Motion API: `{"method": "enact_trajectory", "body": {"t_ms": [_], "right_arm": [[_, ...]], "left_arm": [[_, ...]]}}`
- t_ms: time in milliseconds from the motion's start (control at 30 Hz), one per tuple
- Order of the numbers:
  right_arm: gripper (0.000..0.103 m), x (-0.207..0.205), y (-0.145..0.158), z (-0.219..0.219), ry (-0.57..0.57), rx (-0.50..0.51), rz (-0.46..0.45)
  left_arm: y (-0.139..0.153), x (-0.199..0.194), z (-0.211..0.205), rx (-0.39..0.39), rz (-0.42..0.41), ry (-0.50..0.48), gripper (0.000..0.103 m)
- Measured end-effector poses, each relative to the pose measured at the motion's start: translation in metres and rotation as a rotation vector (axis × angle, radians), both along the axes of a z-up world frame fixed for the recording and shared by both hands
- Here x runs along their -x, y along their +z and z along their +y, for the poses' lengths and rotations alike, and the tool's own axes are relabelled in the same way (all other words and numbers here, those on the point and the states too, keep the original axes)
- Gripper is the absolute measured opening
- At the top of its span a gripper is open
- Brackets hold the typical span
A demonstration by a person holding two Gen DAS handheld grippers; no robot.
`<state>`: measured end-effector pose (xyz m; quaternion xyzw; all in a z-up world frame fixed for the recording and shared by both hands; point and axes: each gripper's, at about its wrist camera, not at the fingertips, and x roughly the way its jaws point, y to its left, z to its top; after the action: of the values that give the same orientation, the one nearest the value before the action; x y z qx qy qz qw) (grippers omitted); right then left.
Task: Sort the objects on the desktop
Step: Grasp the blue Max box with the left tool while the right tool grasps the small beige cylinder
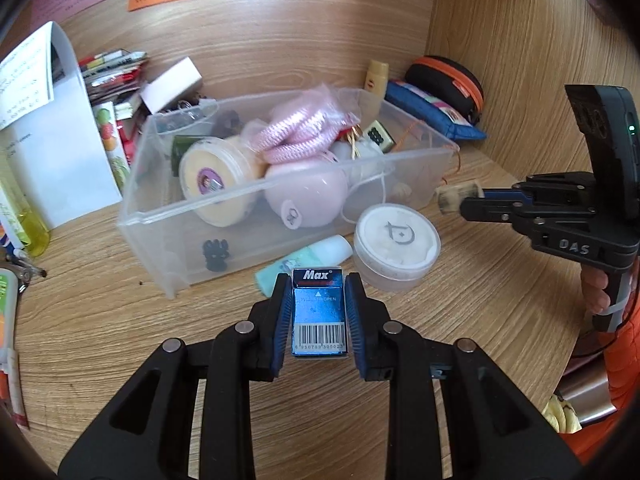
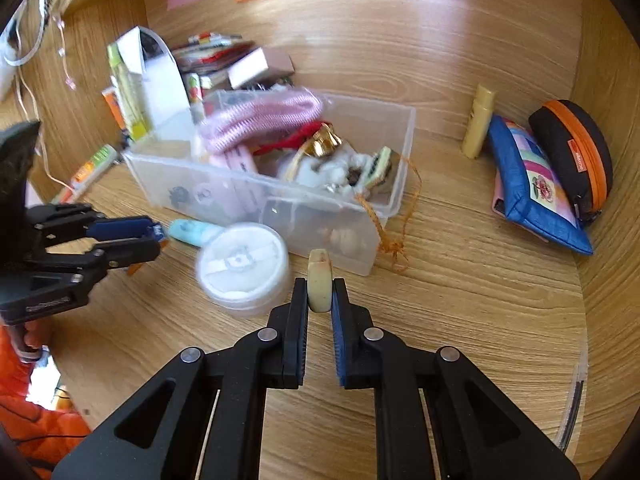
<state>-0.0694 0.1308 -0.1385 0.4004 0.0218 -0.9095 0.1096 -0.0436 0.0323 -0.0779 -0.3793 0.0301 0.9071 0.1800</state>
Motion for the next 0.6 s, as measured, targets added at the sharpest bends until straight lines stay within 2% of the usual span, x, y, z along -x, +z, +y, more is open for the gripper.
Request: {"method": "enact_trajectory", "body": {"t_ms": [600], "right_arm": [[0.01, 0.001, 0.04, 0.002, 0.001, 0.026, 0.097]], "left_arm": [[0.043, 0.003, -0.047, -0.019, 0.141, 0.128, 0.026]]}}
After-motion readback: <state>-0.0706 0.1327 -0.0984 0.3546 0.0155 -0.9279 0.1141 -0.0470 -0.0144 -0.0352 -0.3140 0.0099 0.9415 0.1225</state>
